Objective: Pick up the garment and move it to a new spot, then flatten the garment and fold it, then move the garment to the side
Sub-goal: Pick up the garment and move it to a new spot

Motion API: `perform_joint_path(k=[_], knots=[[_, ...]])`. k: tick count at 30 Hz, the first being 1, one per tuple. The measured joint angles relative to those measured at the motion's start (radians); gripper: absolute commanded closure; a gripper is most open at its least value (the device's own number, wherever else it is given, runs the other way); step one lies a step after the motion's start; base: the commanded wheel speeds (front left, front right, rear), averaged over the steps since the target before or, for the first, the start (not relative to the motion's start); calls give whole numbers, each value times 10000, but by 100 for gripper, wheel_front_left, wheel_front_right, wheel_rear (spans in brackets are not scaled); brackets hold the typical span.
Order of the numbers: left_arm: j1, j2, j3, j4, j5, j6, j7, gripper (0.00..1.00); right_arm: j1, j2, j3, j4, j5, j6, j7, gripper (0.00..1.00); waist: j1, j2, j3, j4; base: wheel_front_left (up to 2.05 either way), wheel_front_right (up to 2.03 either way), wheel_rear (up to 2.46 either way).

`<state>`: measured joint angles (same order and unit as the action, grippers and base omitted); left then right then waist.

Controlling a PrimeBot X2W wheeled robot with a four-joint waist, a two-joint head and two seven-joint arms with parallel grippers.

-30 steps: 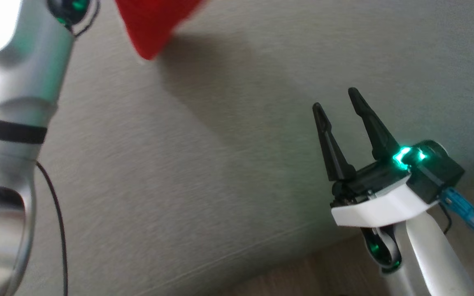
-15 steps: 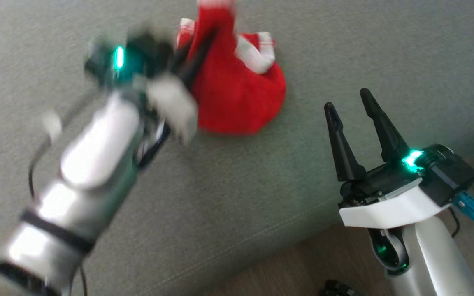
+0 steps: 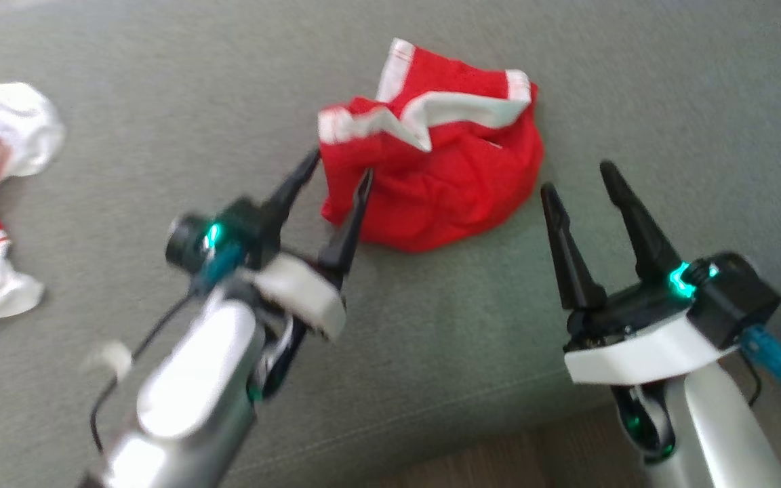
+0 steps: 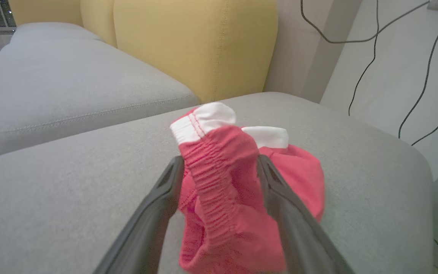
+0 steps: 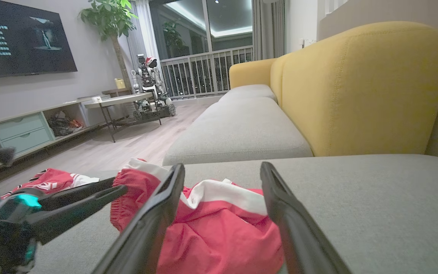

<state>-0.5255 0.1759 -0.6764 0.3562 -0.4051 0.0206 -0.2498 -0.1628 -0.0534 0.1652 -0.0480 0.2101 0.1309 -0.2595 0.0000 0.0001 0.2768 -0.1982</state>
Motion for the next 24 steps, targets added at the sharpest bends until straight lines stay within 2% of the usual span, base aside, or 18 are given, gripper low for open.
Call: perform_joint_path(k=[10, 15, 20, 24], knots=[[3486, -499, 1931, -2176, 132, 504, 2, 0, 1253, 13, -591, 704, -616, 0, 2, 0, 0, 0, -1503, 1282, 0, 0, 0], [4606, -642, 2909, -2669, 696, 1089, 2, 0, 1885, 27, -1446, 844, -989, 0, 2, 0, 0, 0, -2241, 1894, 0, 0, 0], [5567, -832, 3666, -3233, 1335, 1258, 2, 0, 2343, 61, -1668, 711, -1239, 0, 2, 0, 0, 0, -2745, 2329, 0, 0, 0], [6103, -938, 3914, -3413, 1931, 1246, 0, 0, 2878, 98, -1902, 516, -1239, 0, 2, 0, 0, 0, -3049, 2528, 0, 0, 0]])
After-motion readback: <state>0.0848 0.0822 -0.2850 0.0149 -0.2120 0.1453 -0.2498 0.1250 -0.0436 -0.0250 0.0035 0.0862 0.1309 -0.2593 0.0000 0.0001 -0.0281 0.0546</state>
